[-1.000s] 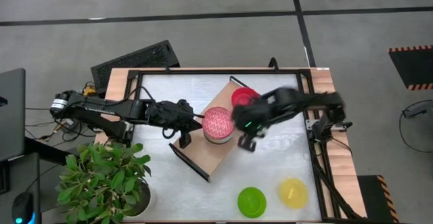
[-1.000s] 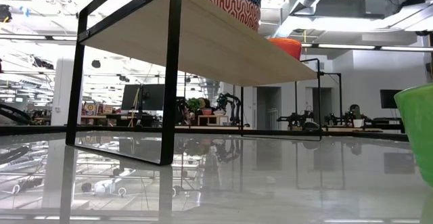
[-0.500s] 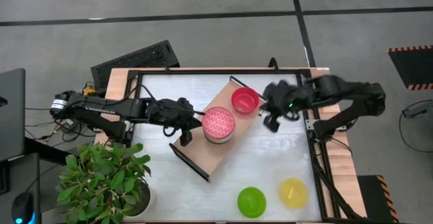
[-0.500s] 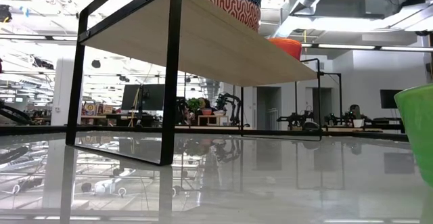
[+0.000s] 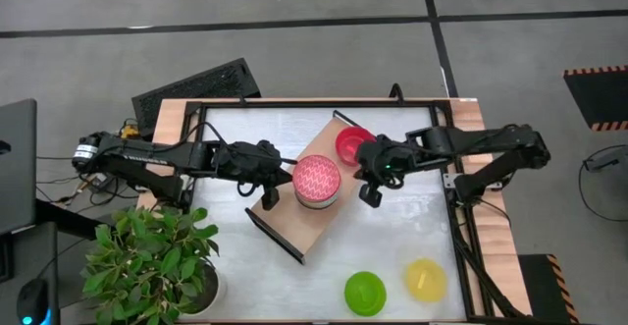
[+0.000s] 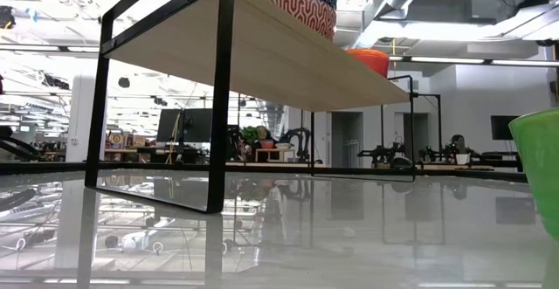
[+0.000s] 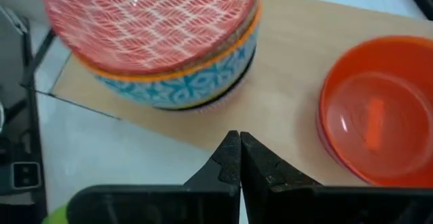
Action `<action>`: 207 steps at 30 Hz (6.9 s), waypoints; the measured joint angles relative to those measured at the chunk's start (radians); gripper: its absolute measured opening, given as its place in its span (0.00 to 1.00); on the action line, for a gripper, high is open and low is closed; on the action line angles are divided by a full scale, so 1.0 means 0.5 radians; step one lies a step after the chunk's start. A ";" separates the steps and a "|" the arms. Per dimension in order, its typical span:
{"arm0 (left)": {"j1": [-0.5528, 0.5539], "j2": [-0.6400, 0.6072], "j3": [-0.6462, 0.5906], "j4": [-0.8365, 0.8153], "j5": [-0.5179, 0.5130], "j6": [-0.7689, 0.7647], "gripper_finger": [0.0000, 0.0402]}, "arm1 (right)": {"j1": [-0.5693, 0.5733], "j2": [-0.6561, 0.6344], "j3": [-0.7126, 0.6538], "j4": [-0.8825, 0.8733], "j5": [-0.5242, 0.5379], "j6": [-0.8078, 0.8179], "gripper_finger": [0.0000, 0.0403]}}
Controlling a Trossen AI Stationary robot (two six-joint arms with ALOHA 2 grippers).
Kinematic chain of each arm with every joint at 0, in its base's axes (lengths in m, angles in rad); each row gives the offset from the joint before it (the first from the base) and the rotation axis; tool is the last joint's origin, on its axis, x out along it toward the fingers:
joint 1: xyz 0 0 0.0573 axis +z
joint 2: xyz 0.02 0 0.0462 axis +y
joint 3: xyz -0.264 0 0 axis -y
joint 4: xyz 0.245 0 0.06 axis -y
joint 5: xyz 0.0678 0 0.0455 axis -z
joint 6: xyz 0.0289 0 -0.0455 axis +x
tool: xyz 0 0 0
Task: Place and stack bowls onto a shelf
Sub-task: Adjust the stacked patterned bowls on the shelf
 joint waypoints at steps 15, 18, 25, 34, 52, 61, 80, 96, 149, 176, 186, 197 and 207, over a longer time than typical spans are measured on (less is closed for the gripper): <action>-0.037 -0.015 0.000 0.006 0.327 -0.099 0.00 | -0.002 0.035 -0.001 0.133 -0.062 -0.011 0.05; -0.049 -0.015 0.000 0.008 0.324 -0.116 0.00 | 0.004 0.034 -0.001 0.153 -0.064 -0.010 0.05; -0.049 -0.015 0.000 0.091 0.286 -0.080 0.00 | 0.048 0.034 -0.001 0.268 -0.071 -0.009 0.05; -0.046 -0.002 0.000 0.100 0.284 -0.050 0.00 | 0.047 0.084 -0.002 0.266 -0.132 -0.009 0.05; -0.027 0.000 0.000 0.093 0.271 -0.048 0.00 | 0.070 0.084 0.132 0.125 -0.132 0.060 0.05; -0.027 0.000 0.000 0.090 0.268 -0.050 0.00 | -0.038 0.089 0.236 0.128 -0.047 -0.153 0.05; 0.022 0.002 -0.160 0.264 0.347 -0.195 0.00 | -0.156 0.113 0.235 0.053 -0.062 -0.204 0.05; 0.028 0.002 -0.160 0.264 0.338 -0.186 0.00 | -0.101 0.141 0.236 0.022 -0.071 -0.161 0.05; 0.071 -0.100 -0.160 0.232 0.326 -0.287 0.00 | -0.046 0.308 0.370 -0.220 -0.120 -0.130 0.05; 0.069 -0.041 -0.160 0.268 0.372 -0.297 0.00 | -0.052 0.313 0.371 -0.209 -0.120 -0.130 0.05; 0.069 -0.055 -0.159 0.275 0.364 -0.256 0.00 | -0.052 0.313 0.371 -0.206 -0.120 -0.130 0.05; 0.073 -0.034 -0.160 0.337 0.363 -0.178 0.00 | -0.065 0.312 0.371 -0.213 -0.123 -0.123 0.06; 0.122 -0.033 -0.160 0.308 0.411 -0.140 0.00 | -0.098 0.312 0.372 -0.183 -0.162 -0.136 0.06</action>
